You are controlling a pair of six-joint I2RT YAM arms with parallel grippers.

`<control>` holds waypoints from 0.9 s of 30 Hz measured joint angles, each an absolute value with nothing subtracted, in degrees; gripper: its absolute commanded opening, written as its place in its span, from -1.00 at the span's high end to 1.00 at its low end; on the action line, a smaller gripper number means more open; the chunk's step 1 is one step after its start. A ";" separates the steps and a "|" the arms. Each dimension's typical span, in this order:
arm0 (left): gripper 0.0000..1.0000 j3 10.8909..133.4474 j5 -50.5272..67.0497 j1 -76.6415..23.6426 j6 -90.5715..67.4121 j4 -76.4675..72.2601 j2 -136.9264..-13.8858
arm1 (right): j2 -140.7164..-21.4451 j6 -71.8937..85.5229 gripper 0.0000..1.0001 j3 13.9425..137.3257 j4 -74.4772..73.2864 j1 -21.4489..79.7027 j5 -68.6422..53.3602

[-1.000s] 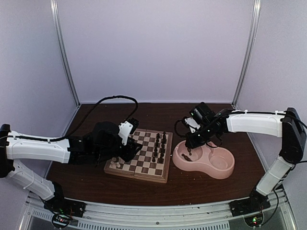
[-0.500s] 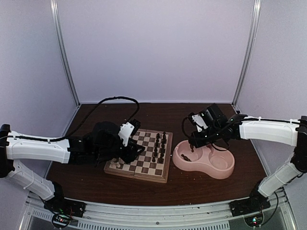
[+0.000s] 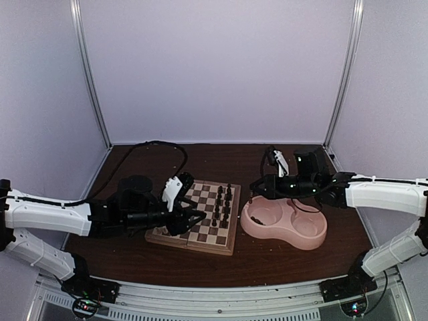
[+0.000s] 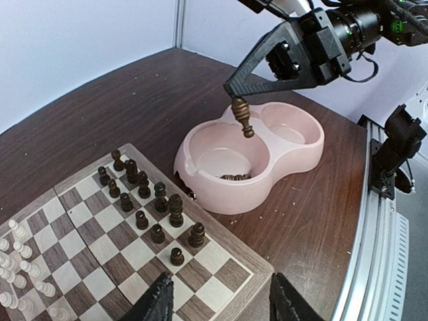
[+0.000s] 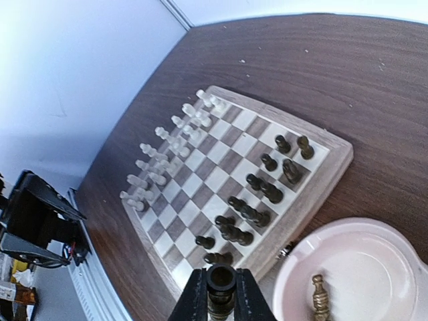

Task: Set up the chess pieces on the board
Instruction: Pick up the chess pile from the storage box, then adjust the chess pile.

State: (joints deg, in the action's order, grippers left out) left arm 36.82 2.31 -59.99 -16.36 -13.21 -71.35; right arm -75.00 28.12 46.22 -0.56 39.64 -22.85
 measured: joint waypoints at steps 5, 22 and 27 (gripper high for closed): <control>0.01 35.29 3.05 -60.55 -15.40 -17.15 -70.81 | -75.02 33.26 1.00 45.69 7.75 41.21 -25.08; 0.08 33.63 4.97 -60.75 -13.74 -25.41 -72.73 | -83.26 36.73 1.00 48.99 20.78 52.45 -24.18; 0.25 33.65 5.34 -60.75 -13.67 -25.36 -73.67 | -85.69 36.84 1.00 49.36 22.81 53.10 -24.29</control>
